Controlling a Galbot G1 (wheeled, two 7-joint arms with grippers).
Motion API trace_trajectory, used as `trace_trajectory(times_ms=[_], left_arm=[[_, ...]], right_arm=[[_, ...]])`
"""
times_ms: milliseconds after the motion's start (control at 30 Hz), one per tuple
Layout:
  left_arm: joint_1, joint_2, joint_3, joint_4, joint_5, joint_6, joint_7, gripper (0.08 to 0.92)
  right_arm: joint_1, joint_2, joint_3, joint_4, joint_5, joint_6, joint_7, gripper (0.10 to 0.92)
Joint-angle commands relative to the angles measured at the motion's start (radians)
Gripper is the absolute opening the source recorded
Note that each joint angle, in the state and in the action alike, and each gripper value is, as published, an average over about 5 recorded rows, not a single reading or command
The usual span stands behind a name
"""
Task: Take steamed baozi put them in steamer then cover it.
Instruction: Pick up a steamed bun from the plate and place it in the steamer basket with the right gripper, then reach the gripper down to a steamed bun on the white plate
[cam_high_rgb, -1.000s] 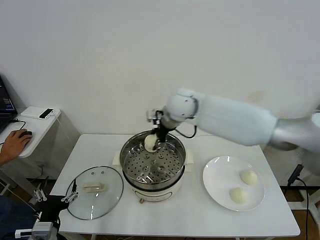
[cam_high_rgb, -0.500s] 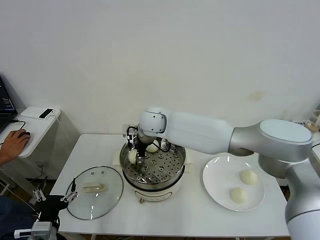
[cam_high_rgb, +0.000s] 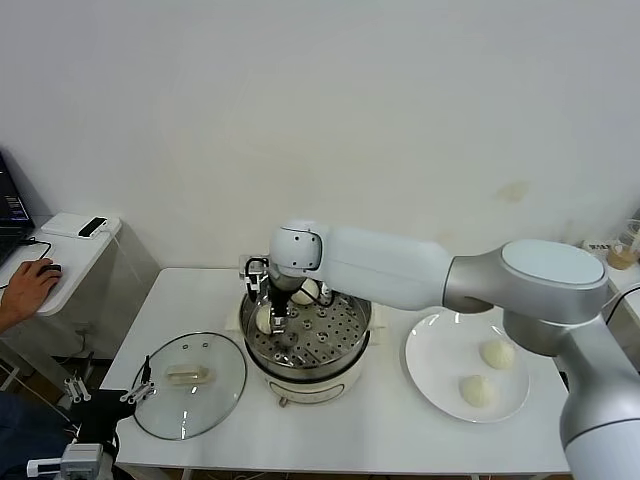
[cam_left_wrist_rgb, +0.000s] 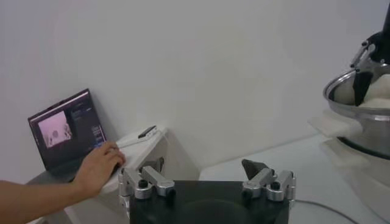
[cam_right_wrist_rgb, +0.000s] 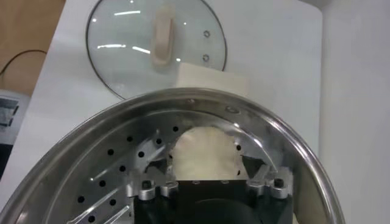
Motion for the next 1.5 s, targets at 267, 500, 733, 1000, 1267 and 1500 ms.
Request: trace_trajectory(times_ms=[267, 500, 733, 1000, 1267, 1500], left_arm=[[-0.009, 0.012, 0.003, 0.004, -0.004, 0.005, 0.003, 0.823], [-0.013, 0.021, 0.016, 0.004, -0.002, 0.007, 0.005, 0.823], [-0.014, 0.027, 0.021, 0.009, -0.001, 0.006, 0.004, 0.823], [-0.015, 0.023, 0.032, 0.022, 0.005, 0.005, 0.004, 0.823], [-0.006, 0.015, 0.030, 0.024, 0.012, 0.004, 0.004, 0.823], [0.004, 0.007, 0.021, 0.020, 0.014, 0.004, 0.003, 0.823]], right_arm=[[0.222, -0.364, -0.030, 0.277, -0.117, 0.070, -0.182, 0.823], [0.211, -0.684, -0.001, 0.464, -0.240, 0.163, -0.258, 0.823], [0.116, -0.945, 0.035, 0.559, -0.385, 0.267, -0.292, 0.823], [-0.176, -1.073, 0.199, 0.585, -0.540, 0.353, -0.296, 0.823], [-0.514, -1.096, 0.383, 0.573, -0.622, 0.355, -0.284, 0.823], [-0.705, -1.072, 0.525, 0.533, -0.677, 0.351, -0.269, 0.823]])
